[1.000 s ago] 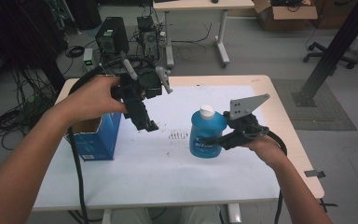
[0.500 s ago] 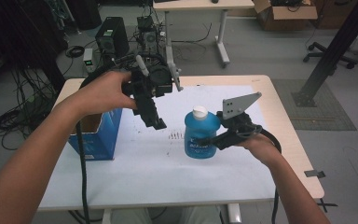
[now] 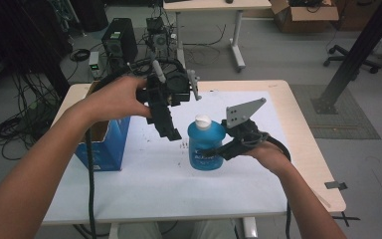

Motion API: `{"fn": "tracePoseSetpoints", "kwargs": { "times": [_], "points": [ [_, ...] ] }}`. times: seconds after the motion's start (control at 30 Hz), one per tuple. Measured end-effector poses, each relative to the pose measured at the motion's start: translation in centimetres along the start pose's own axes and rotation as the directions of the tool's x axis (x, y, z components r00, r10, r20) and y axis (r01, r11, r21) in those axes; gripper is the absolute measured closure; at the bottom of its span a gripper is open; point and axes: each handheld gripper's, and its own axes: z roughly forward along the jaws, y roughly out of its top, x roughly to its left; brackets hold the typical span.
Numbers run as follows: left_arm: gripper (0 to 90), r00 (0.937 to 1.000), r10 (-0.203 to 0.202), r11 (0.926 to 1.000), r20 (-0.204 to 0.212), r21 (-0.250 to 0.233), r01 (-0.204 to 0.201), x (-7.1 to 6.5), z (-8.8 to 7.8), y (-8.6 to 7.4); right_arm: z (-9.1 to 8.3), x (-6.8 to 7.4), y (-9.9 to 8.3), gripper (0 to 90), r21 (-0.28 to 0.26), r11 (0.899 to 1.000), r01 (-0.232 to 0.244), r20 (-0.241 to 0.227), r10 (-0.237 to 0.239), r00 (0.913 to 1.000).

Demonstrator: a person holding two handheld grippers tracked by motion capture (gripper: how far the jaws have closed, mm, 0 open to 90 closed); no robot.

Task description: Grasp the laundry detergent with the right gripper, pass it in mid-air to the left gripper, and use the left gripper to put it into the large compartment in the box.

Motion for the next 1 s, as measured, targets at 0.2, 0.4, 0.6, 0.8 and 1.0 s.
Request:
{"fn": "tracePoseSetpoints", "kwargs": {
  "times": [0.2, 0.4, 0.6, 0.8, 1.0],
  "points": [
    [5.7, 0.9999, 0.014, 0.9999, 0.002, 0.000, -0.014, -0.1, 0.0, 0.4, 0.7, -0.1, 0.2, 43.8, 0.004, 1.000, 0.004, -0.013, -0.004, 0.9999],
    [5.7, 0.9996, 0.026, 0.9996, 0.009, 0.005, -0.026, -0.4, 0.2, 0.8, 1.1, -0.3, 0.4, 43.8, 0.003, 1.000, 0.005, -0.019, -0.005, 0.9998],
    [5.7, 0.9992, 0.040, 0.9992, 0.011, 0.007, -0.040, -0.5, 0.4, 1.5, 1.7, -0.5, 0.6, 43.8, 0.001, 1.000, 0.010, -0.026, -0.010, 0.9996],
    [5.7, 0.9985, 0.053, 0.9986, 0.012, 0.006, -0.053, -0.6, 0.4, 2.1, 1.9, -0.5, 0.8, 43.9, 0.002, 1.000, 0.013, -0.031, -0.013, 0.9994],
    [5.7, 0.9981, 0.060, 0.9982, 0.016, 0.004, -0.060, -0.6, 0.7, 2.6, 2.1, -0.5, 0.9, 43.9, 0.004, 1.000, 0.017, -0.034, -0.017, 0.9993]
  ]
}}
